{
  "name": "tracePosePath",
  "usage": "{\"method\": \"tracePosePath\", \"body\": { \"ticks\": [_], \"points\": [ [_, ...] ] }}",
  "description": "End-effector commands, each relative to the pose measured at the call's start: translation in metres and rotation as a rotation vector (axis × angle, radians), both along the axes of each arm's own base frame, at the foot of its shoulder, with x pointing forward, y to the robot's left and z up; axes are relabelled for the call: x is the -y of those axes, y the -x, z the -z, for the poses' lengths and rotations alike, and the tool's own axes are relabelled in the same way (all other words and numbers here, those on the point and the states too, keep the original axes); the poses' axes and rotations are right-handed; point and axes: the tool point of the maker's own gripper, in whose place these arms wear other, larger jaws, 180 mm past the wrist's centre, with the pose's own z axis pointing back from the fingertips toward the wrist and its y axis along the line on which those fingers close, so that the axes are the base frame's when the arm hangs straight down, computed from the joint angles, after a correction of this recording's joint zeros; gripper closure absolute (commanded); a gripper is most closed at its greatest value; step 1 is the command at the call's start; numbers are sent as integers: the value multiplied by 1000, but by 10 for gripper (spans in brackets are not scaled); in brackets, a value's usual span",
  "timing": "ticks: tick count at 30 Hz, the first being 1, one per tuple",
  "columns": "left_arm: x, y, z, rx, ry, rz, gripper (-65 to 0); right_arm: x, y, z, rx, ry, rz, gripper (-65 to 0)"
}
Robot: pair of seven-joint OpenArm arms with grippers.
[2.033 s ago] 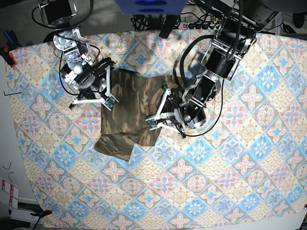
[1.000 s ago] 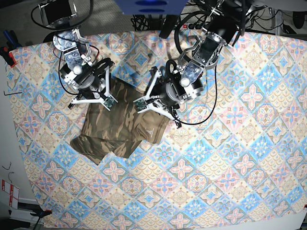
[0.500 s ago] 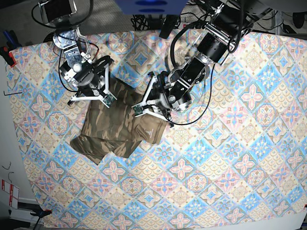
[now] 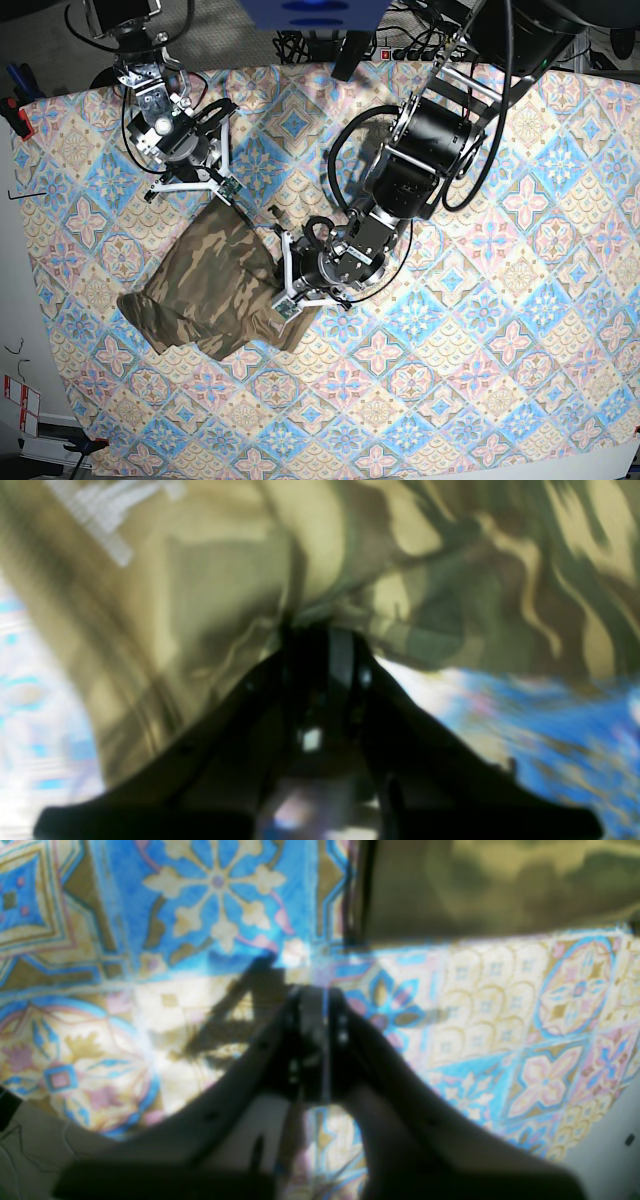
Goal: Fold the T-shirt properly
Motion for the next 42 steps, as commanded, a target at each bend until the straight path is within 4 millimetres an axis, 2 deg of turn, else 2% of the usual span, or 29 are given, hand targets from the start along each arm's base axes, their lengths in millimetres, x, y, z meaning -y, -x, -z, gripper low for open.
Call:
{"method": "tracePosePath", "body": {
  "ticks": [1,6,9,13,15,17,22,27,31,34,38,42],
  "points": [
    [-10,-21,-11,58,-14,-35,-80,0,-8,-8,35,-1,-7,-11],
    [-17,-62,-47,297,91,-196,-82,0,1,-4,15,-1,-5,-11],
    [-16,-72,-60,333,123,-222,-81,-1,3,-3,12,-2,-8,-11],
    [-16,-72,-61,328,142,-239,-76,1,2,-3,13,0,-2,-11],
    [-10,-57,-54,318,168,-242,-76,1,1,-7,23,-3,-3,-11],
    [1,-44,-62,354,222,-237,-76,6,-4,-12,43,0,16,-11],
    [-41,-9,-85,477,240,-251,-76,26,-14,-26,93,6,88,-11],
    [-65,26,-120,550,217,-229,-76,41,-10,-26,95,-15,203,-11],
    [-84,54,-138,552,157,-210,-76,34,-4,-29,116,-70,249,-11],
    [-88,85,-146,496,95,-188,-76,37,7,-25,99,-72,274,-11],
    [-91,121,-144,374,-16,-130,-77,38,23,-19,65,-67,279,-11],
    [-111,146,-135,291,-116,-132,-76,43,35,-14,55,-71,359,-11]
  ]
}}
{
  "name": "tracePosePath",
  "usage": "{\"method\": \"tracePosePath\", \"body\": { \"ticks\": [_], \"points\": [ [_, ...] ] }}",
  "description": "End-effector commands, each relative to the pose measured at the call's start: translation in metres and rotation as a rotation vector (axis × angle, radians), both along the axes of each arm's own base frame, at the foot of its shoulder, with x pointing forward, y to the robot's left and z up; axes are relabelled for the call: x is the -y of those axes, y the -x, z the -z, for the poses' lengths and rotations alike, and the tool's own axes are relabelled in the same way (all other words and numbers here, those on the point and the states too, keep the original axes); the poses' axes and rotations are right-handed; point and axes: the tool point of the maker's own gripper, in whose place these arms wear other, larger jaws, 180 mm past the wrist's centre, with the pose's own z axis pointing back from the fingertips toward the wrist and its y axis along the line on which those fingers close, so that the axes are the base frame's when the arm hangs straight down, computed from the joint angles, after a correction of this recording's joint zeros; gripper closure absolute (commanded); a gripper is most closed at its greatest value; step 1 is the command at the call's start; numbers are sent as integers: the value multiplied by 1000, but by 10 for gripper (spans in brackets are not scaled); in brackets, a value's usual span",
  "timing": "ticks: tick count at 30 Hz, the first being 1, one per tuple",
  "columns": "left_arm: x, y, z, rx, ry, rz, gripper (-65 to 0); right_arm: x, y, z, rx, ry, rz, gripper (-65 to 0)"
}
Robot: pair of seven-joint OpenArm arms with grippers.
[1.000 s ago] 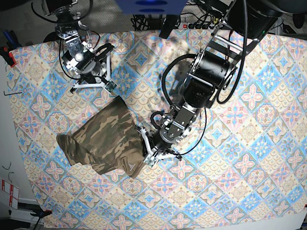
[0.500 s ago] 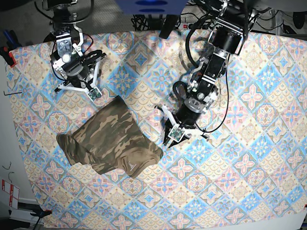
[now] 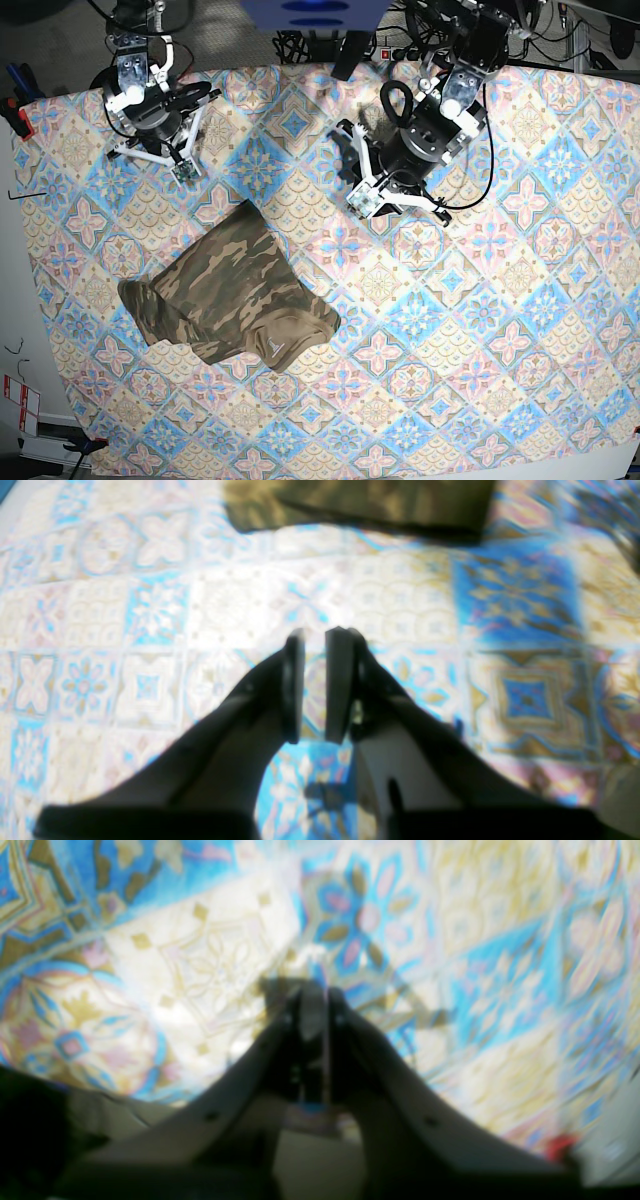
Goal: Fold the T-shirt properly
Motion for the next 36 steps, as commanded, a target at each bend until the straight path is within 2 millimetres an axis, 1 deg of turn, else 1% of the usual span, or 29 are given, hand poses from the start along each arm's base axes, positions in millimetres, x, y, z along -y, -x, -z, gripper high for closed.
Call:
{"method": "tracePosePath", "body": {
  "ticks": [1,2,6,10,13,18,20,23,24,26,28,32,33,35,36],
  "points": [
    [-4,0,-4,12,-4,-11,-76,6,-4,-7,35,10,35,-11],
    [-9,7,3,-13,-13,-22,-76,11,0,-6,32,14,70,-11],
    [-44,34,26,-102,-47,-116,-62,20,14,-2,2,28,94,-11],
    [-71,60,42,-178,-76,-186,-58,26,21,-1,-7,36,109,-11],
    [-81,78,49,-208,-75,-210,-58,30,24,-1,11,31,117,-11],
    [-100,115,60,-272,-90,-250,-60,33,39,3,-12,23,168,-11],
    [-105,130,64,-308,-102,-260,-59,33,50,6,-37,25,168,-11],
    [-106,152,70,-360,-110,-260,-59,33,69,11,-77,28,171,-11],
    [-107,158,71,-373,-114,-263,-59,31,75,13,-91,22,176,-11],
    [-119,168,76,-401,-135,-295,-58,23,83,15,-106,2,191,-11],
    [-130,175,84,-429,-147,-327,-58,22,84,16,-98,-10,204,-11],
    [-149,190,102,-505,-124,-411,-58,34,97,17,-96,2,234,-11],
    [-150,194,106,-518,-106,-423,-58,37,99,17,-97,7,242,-11],
    [-147,200,112,-526,-73,-396,-58,45,103,18,-107,21,261,-11],
    [-147,204,115,-533,-67,-391,-58,45,109,21,-123,22,264,-11]
  ]
}}
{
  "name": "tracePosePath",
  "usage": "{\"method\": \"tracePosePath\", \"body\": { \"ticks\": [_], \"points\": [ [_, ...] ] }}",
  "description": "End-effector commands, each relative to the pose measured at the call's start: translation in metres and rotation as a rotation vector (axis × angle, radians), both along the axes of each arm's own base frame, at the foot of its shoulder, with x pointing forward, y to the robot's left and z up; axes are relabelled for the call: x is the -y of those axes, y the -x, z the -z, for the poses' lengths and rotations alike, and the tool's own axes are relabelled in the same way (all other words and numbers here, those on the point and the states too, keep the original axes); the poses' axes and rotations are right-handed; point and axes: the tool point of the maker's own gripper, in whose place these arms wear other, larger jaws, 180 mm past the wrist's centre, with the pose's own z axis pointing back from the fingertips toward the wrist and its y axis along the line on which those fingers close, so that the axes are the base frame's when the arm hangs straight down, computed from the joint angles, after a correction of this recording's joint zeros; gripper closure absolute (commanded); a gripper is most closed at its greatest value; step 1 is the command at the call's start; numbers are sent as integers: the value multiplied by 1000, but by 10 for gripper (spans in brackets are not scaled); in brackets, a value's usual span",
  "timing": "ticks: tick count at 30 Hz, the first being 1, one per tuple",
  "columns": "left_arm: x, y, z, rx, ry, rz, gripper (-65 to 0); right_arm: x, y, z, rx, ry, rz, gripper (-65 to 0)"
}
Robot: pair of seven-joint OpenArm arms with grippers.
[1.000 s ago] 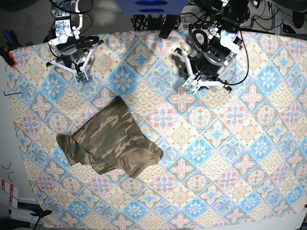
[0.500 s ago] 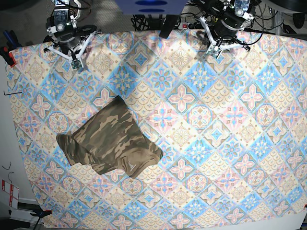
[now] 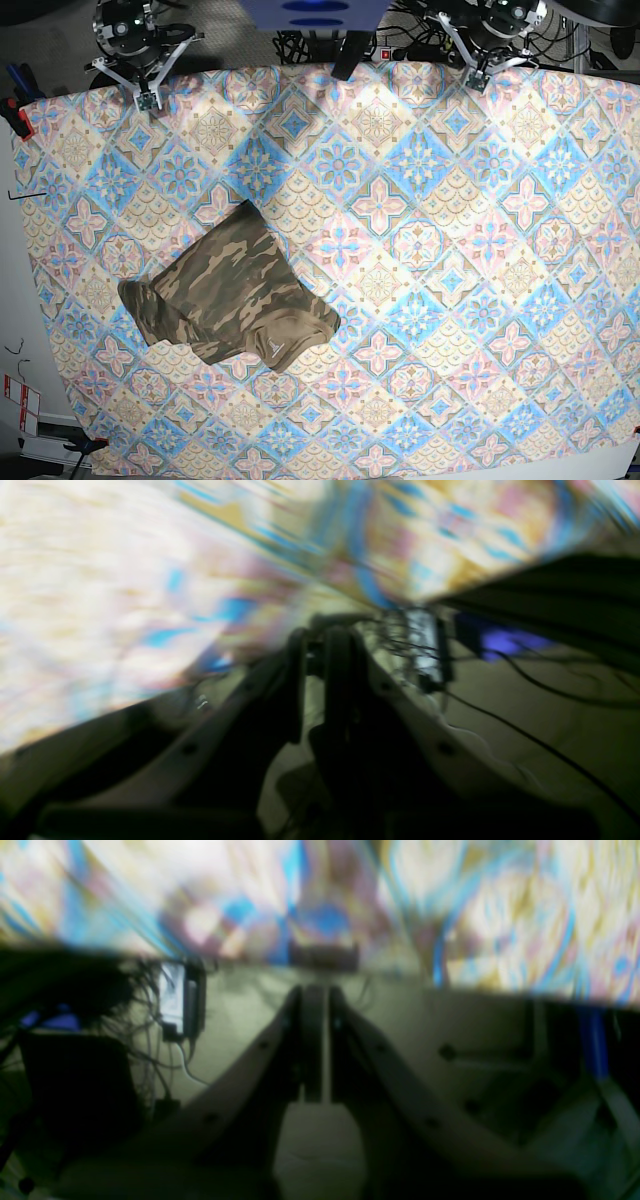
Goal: Fold the T-shirt properly
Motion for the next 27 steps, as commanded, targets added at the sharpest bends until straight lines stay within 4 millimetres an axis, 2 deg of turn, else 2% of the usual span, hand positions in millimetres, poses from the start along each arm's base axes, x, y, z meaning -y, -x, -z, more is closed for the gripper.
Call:
{"method": "tracePosePath", "body": {
  "ticks": [1,6,9,16,18,20,22,24,26,27],
  "points": [
    [-4,6,1,-7,-8,-5,-58,1,2,-1,4,1,-6,-11],
    [-9,31,20,-61,12,-34,-58,-3,28,11,-44,-21,-3,-11],
    [-11,47,30,-83,22,-52,-58,-17,49,21,-35,-73,22,-11],
    [-20,77,54,-144,29,-93,-58,-30,105,61,-120,-149,74,-11],
    [-24,79,65,-159,23,-98,-58,-32,120,69,-151,-162,87,-11],
    [-29,83,76,-190,15,-114,-58,-35,118,77,-160,-174,93,-11],
    [-34,80,88,-205,10,-131,-58,-37,105,86,-147,-184,100,-11],
    [-37,82,98,-213,13,-151,-58,-39,109,96,-170,-194,112,-11],
    [-31,84,109,-219,34,-145,-58,-42,115,104,-195,-205,124,-11],
    [-26,85,114,-230,44,-133,-58,-42,112,107,-190,-210,128,-11]
  ]
}}
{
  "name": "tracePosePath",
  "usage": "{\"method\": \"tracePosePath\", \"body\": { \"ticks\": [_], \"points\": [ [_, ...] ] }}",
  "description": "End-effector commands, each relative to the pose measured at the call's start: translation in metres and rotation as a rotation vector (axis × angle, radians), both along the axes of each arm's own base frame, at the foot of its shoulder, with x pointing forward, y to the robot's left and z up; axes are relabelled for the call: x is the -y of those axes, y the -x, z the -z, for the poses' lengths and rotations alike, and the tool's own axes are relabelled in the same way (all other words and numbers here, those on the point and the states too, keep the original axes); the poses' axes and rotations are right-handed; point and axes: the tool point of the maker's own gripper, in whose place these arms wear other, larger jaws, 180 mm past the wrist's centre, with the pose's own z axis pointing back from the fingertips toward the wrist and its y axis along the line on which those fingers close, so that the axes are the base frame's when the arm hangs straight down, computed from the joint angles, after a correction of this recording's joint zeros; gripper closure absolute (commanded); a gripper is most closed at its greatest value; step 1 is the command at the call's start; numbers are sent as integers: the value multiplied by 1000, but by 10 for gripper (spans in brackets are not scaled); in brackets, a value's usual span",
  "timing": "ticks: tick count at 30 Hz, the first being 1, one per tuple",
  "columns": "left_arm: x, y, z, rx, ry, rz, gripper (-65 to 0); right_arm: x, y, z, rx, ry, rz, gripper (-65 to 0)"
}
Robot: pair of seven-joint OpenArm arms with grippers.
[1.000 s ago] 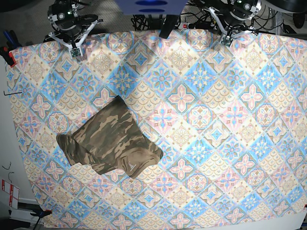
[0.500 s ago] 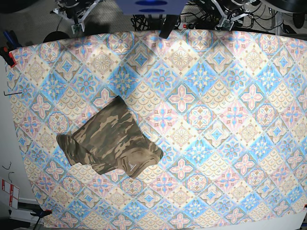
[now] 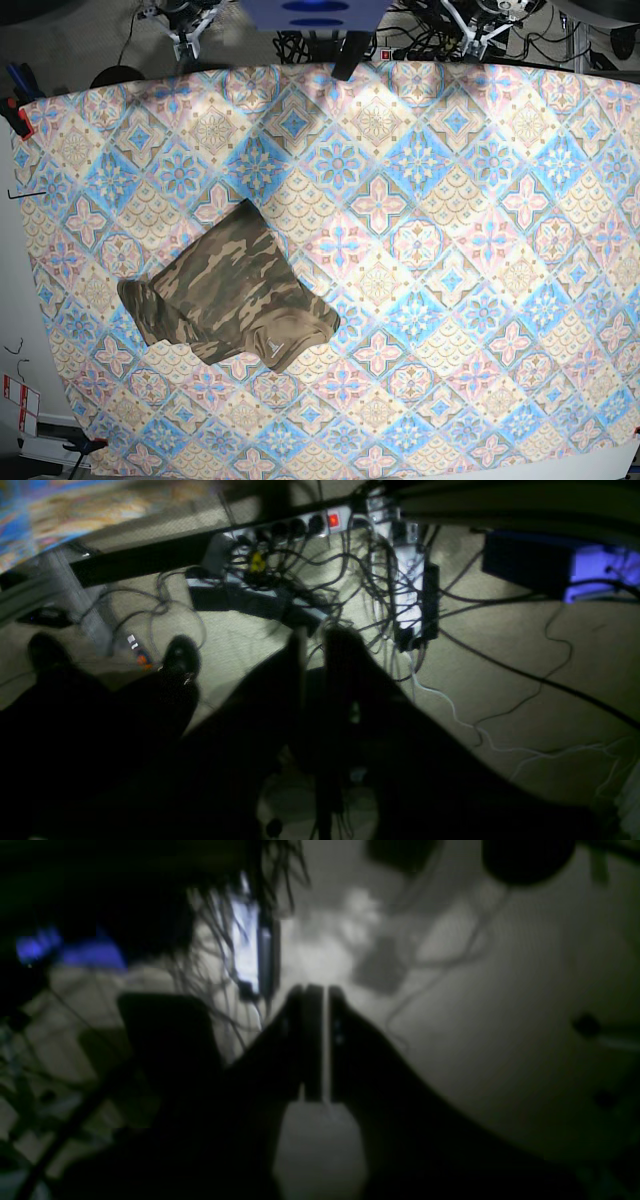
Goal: Fold the T-shirt properly
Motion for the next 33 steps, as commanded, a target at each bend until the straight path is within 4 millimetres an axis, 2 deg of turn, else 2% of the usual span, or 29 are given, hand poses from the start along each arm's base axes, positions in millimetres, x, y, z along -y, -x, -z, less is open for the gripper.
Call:
{"method": "tracePosePath", "body": {
  "ticks": [1,5,9,13,14,18,20,23,26,29,30,33],
  "points": [
    [6,11,4,-31,17,19,-58,4,15,2,-34,8,0,-11],
    [19,32,28,-110,49,32,-58,-3,23,22,-64,-25,31,-11],
    [23,40,48,-135,69,2,-58,-15,33,42,-93,-67,66,-11],
    [10,43,62,-156,49,-66,-60,-17,35,60,-108,-92,95,-11],
    [13,43,65,-157,53,-85,-61,-20,38,64,-118,-102,104,-11],
    [10,22,69,-121,48,-124,-64,-28,38,80,-148,-138,145,-12],
    [14,-4,71,-77,60,-80,-65,-39,38,86,-157,-165,174,-12],
    [28,-14,72,-67,74,-38,-65,-44,36,92,-163,-184,217,-14],
    [22,-35,75,-29,26,7,-66,-51,30,95,-162,-185,253,-14],
    [2,-44,77,7,-100,78,-66,-21,9,101,-113,-24,247,-14],
    [-3,-53,77,26,-135,108,-66,-12,7,102,-108,26,242,-14],
    [-9,-62,76,48,-181,184,-66,-2,6,102,-108,79,242,-15]
  ]
}}
